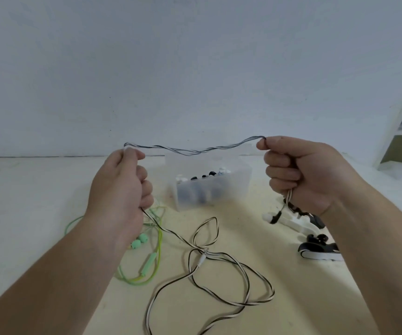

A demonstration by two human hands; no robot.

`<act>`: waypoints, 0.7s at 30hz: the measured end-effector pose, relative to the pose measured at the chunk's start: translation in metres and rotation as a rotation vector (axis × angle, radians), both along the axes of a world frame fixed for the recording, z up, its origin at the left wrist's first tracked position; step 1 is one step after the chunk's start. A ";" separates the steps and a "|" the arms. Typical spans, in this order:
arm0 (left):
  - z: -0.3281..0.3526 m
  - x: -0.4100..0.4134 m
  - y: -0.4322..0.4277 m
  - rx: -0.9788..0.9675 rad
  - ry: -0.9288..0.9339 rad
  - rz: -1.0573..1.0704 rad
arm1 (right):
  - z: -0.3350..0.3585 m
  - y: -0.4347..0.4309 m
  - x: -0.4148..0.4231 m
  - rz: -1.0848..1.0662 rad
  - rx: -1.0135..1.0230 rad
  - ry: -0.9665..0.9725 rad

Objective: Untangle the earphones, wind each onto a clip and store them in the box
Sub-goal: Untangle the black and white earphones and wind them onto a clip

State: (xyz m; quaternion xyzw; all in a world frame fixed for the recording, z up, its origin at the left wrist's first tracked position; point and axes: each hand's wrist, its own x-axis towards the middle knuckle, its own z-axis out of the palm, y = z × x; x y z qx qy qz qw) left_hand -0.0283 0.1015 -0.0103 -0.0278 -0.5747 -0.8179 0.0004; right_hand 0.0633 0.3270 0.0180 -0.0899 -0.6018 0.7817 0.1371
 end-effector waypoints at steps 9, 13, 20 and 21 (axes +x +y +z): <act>-0.015 0.014 0.007 -0.536 0.343 -0.326 | 0.006 0.011 0.007 -0.090 0.047 0.040; -0.020 0.025 0.013 -0.615 0.397 -0.492 | 0.006 0.014 0.009 -0.184 0.396 -0.116; -0.022 0.030 0.021 -0.601 0.400 -0.375 | 0.001 0.013 0.010 -0.264 0.954 -0.263; -0.023 0.030 0.022 -0.565 0.377 -0.356 | 0.002 0.008 0.011 -0.088 0.851 -0.257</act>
